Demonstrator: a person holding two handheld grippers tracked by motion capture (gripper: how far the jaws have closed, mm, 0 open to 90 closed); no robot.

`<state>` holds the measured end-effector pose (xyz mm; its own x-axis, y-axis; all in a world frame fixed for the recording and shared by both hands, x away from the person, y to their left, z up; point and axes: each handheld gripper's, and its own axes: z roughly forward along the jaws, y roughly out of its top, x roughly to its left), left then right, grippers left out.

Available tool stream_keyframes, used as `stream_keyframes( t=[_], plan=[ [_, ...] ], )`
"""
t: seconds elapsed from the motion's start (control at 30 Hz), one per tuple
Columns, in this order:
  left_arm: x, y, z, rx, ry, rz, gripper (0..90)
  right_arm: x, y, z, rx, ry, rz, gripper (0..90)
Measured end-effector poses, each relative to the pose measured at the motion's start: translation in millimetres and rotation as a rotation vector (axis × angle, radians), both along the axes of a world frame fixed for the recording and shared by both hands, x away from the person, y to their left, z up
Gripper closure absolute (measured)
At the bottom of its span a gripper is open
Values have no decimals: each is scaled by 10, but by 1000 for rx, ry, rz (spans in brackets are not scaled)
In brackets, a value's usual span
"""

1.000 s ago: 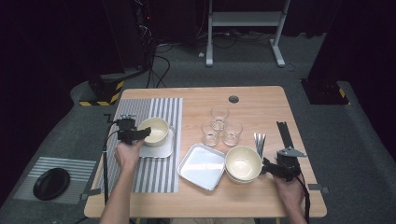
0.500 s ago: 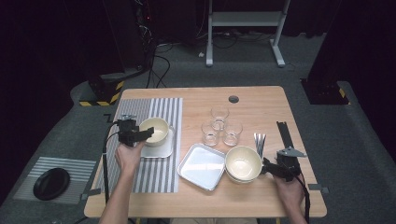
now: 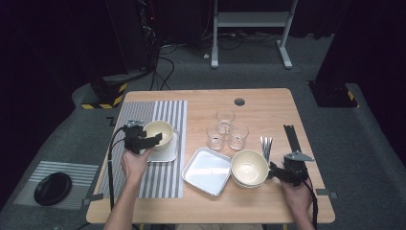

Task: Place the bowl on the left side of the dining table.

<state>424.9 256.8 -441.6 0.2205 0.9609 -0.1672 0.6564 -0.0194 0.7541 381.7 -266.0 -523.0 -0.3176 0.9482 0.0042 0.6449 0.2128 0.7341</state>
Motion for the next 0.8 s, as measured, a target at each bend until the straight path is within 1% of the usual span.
stream_keyframes(
  t=[0.03,0.07,0.1,0.2,0.23,0.33,0.37,0.4,0.43,0.47,0.5,0.53,0.6,0.63,0.67,0.7,0.73,0.77,0.8],
  plan=[
    [-13,-6,13,9,-6,-6,288,3,-4,-1,-5,-5,4,380],
    [-13,-6,13,9,-6,-6,286,0,0,0,0,0,0,380],
    [-25,-17,21,4,-12,-6,286,1,-1,-1,-2,-2,1,379],
    [-35,-35,23,3,-11,-3,282,4,-4,-2,-4,-7,4,379],
    [-40,-39,24,17,-9,-15,280,3,-4,-1,-5,-5,4,380],
    [-53,-56,24,25,-9,-17,277,4,-4,-2,-4,-6,4,379],
    [-64,-58,29,37,-22,-31,275,4,-5,-2,-4,-6,4,379],
    [-78,-76,29,18,-19,-21,274,4,-5,-2,-4,-6,4,379],
    [-87,-75,32,17,-21,-24,274,4,-5,-2,-4,-6,4,379],
    [-97,-93,27,-6,-23,-8,277,4,-5,-2,-3,-6,4,379],
    [-104,-87,31,8,-25,-14,279,4,-4,-2,-3,-6,4,379],
    [-109,-85,32,12,-28,-22,283,4,-4,-2,-3,-6,4,379],
    [-122,-94,28,-1,-28,-8,284,3,-3,-2,-2,-4,3,379],
    [-125,-81,29,14,-28,-25,284,1,-2,-1,-1,-2,1,379],
    [-125,-81,29,14,-28,-25,281,1,-2,-1,-1,-2,1,379],
    [-141,-102,20,-4,-29,-12,281,4,-4,-2,-3,-6,4,379],
    [-141,-102,20,-4,-29,-12,280,4,-4,-2,-3,-6,4,379],
    [-145,-89,25,17,-30,-31,280,4,-4,-2,-4,-6,4,379],
    [-155,-101,24,8,-28,-24,280,4,-4,-2,-4,-6,4,379]
  ],
)
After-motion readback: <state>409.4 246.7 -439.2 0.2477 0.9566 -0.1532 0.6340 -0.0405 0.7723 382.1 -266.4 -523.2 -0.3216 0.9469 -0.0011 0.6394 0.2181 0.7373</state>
